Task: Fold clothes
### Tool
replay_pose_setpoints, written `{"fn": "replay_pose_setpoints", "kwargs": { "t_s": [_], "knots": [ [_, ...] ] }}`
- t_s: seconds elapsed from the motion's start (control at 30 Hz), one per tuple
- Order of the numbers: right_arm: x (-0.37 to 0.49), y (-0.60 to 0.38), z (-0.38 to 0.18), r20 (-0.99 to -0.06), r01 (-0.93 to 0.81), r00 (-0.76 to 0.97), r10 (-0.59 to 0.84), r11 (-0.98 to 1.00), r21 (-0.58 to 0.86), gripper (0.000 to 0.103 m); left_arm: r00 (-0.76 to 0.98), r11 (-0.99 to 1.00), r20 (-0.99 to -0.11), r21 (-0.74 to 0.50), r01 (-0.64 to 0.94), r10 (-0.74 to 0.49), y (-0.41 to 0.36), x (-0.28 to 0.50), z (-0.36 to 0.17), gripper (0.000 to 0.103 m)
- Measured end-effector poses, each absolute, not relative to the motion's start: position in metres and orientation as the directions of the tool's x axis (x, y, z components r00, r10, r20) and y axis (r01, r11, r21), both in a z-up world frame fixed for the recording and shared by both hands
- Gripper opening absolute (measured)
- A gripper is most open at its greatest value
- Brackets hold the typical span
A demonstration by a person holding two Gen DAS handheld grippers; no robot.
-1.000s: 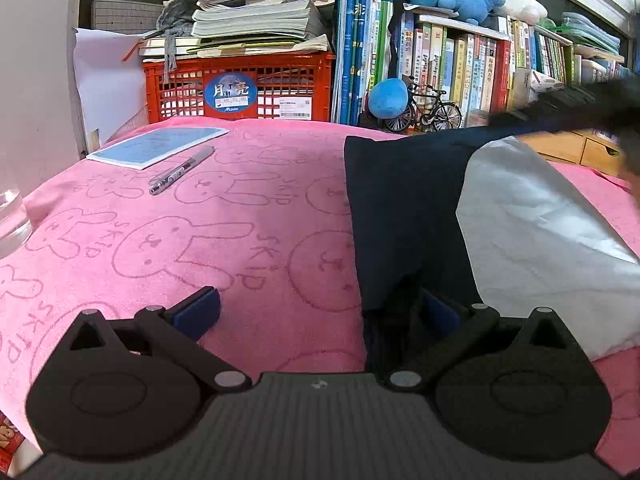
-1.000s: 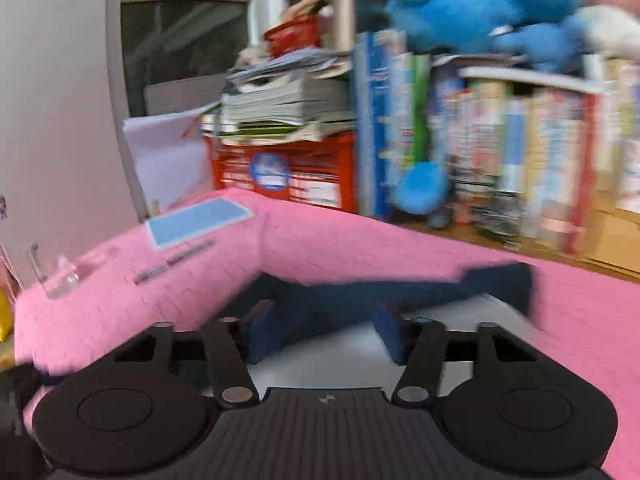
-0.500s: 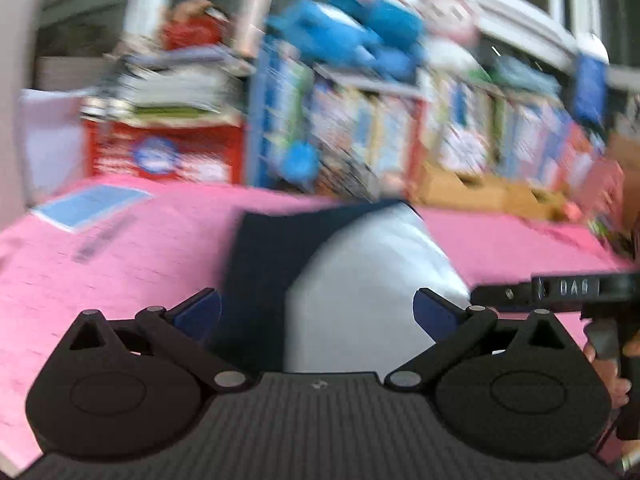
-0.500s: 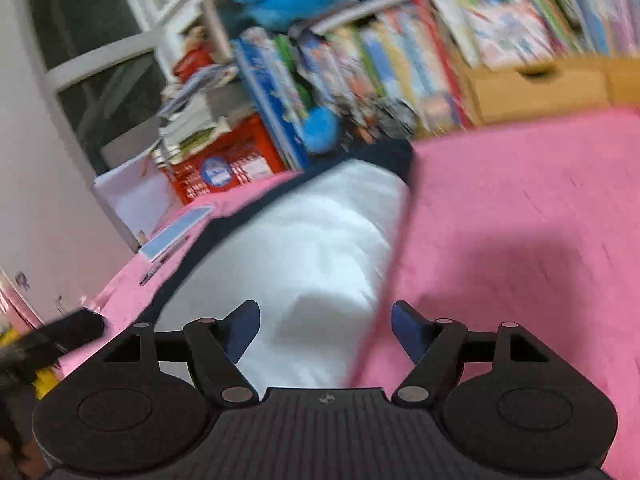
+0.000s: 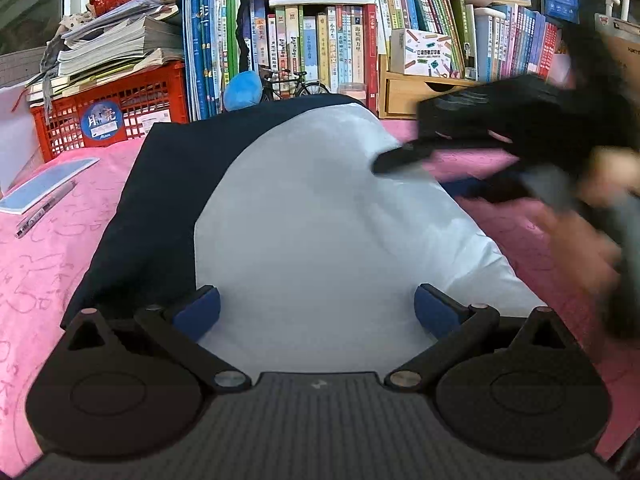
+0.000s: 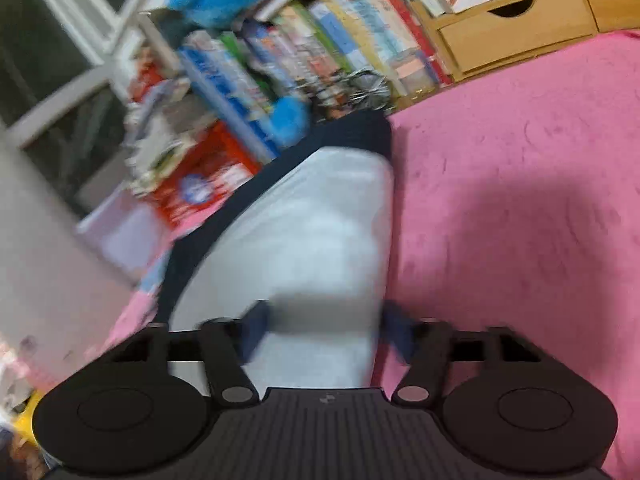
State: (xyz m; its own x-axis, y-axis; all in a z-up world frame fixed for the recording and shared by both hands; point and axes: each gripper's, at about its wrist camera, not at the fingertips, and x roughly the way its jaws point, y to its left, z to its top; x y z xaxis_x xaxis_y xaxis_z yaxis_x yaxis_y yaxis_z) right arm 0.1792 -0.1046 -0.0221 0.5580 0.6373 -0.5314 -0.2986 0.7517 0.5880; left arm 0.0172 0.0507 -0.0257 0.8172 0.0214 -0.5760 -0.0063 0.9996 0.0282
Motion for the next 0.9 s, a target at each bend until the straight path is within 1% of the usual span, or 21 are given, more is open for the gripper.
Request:
{"fn": "replay_pose_setpoints", "kwargs": {
  "t_s": [0.07, 0.17, 0.23, 0.27, 0.33, 0.37, 0.4, 0.47, 0.53, 0.57, 0.63, 0.67, 0.7, 0.83, 0.9],
  "knots": [
    [0.213, -0.099, -0.024, -0.541, -0.239, 0.557, 0.630, 0.745, 0.623, 0.053, 0.819, 1.000, -0.574, 0.025, 0.005, 0.010, 0.052, 0.016, -0.026, 0.103],
    [0.262, -0.091, -0.028, -0.556, -0.154, 0.555, 0.619, 0.733, 0.662, 0.047, 0.821, 1.000, -0.571, 0.020, 0.022, -0.007, 0.055, 0.014, -0.027, 0.103],
    [0.284, -0.083, -0.031, -0.573, -0.151, 0.556, 0.602, 0.751, 0.642, 0.046, 0.820, 1.000, -0.572, 0.015, 0.028, -0.014, 0.055, 0.014, -0.027, 0.103],
    [0.291, -0.078, -0.031, -0.582, -0.157, 0.564, 0.586, 0.768, 0.621, 0.044, 0.820, 0.999, -0.572, 0.013, 0.030, -0.017, 0.056, 0.014, -0.027, 0.103],
    [0.308, -0.071, -0.034, -0.598, -0.151, 0.593, 0.539, 0.804, 0.575, 0.032, 0.821, 0.999, -0.570, 0.013, 0.035, -0.021, 0.056, 0.013, -0.027, 0.103],
    [0.316, -0.070, -0.037, -0.604, -0.138, 0.608, 0.515, 0.818, 0.558, 0.021, 0.822, 0.999, -0.569, 0.012, 0.036, -0.023, 0.056, 0.013, -0.027, 0.103],
    [0.326, -0.070, -0.042, -0.604, -0.115, 0.616, 0.506, 0.816, 0.566, 0.013, 0.822, 0.999, -0.569, 0.012, 0.038, -0.025, 0.056, 0.013, -0.027, 0.103],
    [0.340, -0.074, -0.049, -0.599, -0.093, 0.611, 0.518, 0.798, 0.595, 0.011, 0.823, 0.999, -0.568, 0.011, 0.040, -0.027, 0.056, 0.012, -0.027, 0.103],
    [0.340, -0.081, -0.050, -0.587, -0.097, 0.601, 0.542, 0.779, 0.620, 0.012, 0.823, 0.999, -0.567, 0.010, 0.041, -0.028, 0.055, 0.012, -0.027, 0.103],
    [0.337, -0.085, -0.050, -0.580, -0.105, 0.597, 0.555, 0.770, 0.629, 0.018, 0.823, 0.999, -0.567, 0.009, 0.042, -0.029, 0.055, 0.012, -0.027, 0.103],
    [0.328, -0.094, -0.048, -0.563, -0.125, 0.591, 0.577, 0.755, 0.643, 0.038, 0.826, 0.999, -0.563, 0.005, 0.042, -0.032, 0.056, 0.012, -0.027, 0.103],
    [0.314, -0.101, -0.045, -0.551, -0.153, 0.601, 0.580, 0.759, 0.633, 0.058, 0.828, 0.999, -0.560, 0.001, 0.042, -0.034, 0.056, 0.012, -0.027, 0.103],
    [0.299, -0.108, -0.042, -0.541, -0.185, 0.609, 0.580, 0.767, 0.614, 0.065, 0.829, 0.999, -0.558, -0.003, 0.042, -0.036, 0.057, 0.011, -0.027, 0.103],
    [0.217, -0.128, -0.029, -0.528, -0.357, 0.646, 0.551, 0.830, 0.429, 0.065, 0.836, 0.999, -0.547, -0.013, 0.045, -0.045, 0.058, 0.009, -0.027, 0.103],
    [0.168, -0.136, -0.025, -0.508, -0.434, 0.667, 0.546, 0.838, 0.331, 0.065, 0.838, 0.999, -0.545, -0.011, 0.044, -0.043, 0.057, 0.009, -0.027, 0.103]
  ]
}}
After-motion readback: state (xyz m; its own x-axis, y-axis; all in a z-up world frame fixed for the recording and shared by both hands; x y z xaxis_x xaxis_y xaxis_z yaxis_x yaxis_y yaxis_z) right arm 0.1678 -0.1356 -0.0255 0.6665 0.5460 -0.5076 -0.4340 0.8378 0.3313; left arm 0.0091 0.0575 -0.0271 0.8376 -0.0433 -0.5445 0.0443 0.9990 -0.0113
